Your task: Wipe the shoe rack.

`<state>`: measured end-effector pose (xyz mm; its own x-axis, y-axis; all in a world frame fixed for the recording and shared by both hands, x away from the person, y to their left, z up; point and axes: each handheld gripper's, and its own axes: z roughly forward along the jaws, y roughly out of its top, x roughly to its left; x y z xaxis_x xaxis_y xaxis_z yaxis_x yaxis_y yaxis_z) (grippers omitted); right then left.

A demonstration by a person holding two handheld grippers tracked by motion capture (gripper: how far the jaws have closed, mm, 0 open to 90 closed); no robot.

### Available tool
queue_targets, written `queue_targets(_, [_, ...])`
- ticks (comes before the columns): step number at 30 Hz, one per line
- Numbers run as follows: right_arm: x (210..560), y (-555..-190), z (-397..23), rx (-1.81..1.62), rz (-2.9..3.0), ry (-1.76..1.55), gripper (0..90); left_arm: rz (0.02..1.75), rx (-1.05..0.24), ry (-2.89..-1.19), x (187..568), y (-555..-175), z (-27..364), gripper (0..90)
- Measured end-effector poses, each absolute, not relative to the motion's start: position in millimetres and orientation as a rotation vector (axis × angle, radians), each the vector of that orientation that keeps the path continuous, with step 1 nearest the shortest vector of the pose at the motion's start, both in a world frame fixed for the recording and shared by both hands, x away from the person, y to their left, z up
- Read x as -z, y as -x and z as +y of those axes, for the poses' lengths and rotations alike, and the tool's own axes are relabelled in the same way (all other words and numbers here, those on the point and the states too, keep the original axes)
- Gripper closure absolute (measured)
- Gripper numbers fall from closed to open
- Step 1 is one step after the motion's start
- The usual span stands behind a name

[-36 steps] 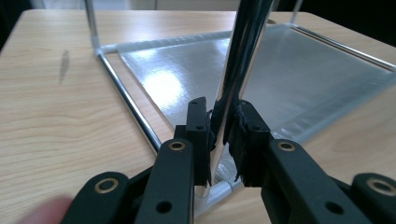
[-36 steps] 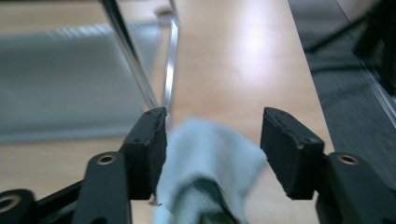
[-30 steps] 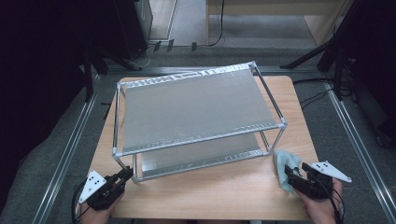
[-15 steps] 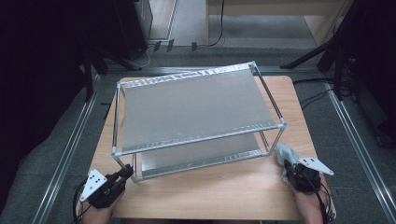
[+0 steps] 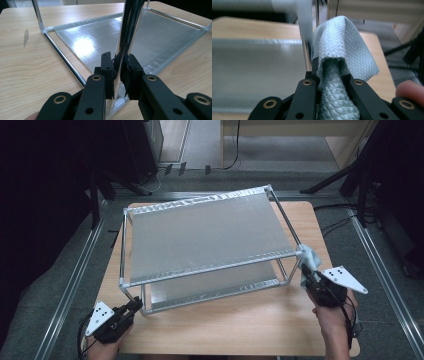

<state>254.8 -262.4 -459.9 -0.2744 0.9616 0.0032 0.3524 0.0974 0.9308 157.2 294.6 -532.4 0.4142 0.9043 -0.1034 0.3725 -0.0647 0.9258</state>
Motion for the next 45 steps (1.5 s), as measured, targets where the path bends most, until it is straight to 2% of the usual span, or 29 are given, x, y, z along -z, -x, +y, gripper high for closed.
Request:
queue_targets(3, [458, -259, -264, -1.202, 1.712, -1.252, 82.3, 1.138, -0.643, -1.637, 533, -157, 295, 80.7])
queue_targets(9, [492, -267, -264, -1.158, 1.824, -1.248, 84.3, 1.132, -0.640, -1.654, 532, -158, 298, 80.8])
queue_targets(18, [513, -254, -265, -1.160, 1.975, -1.258, 84.4, 1.121, -0.642, -1.658, 532, -159, 299, 81.0])
queue_targets(24, [498, -246, -271, -1.183, 1.883, -1.314, 84.2, 1.124, -0.639, -1.658, 532, -159, 300, 80.8])
queue_targets(31, [443, -225, -252, -1.263, 1.718, -1.128, 83.5, 1.121, -0.633, -1.655, 533, -159, 301, 80.7])
queue_targets(34, [432, -220, -246, -1.254, 1.683, -1.106, 83.7, 1.119, -0.636, -1.657, 533, -159, 301, 80.7])
queue_targets(38, [451, -226, -246, -1.201, 1.712, -1.188, 83.8, 1.126, -0.637, -1.655, 532, -159, 300, 80.8])
queue_targets(45, [523, -248, -244, -1.025, 1.901, -1.391, 83.5, 1.125, -0.630, -1.650, 533, -159, 300, 80.6])
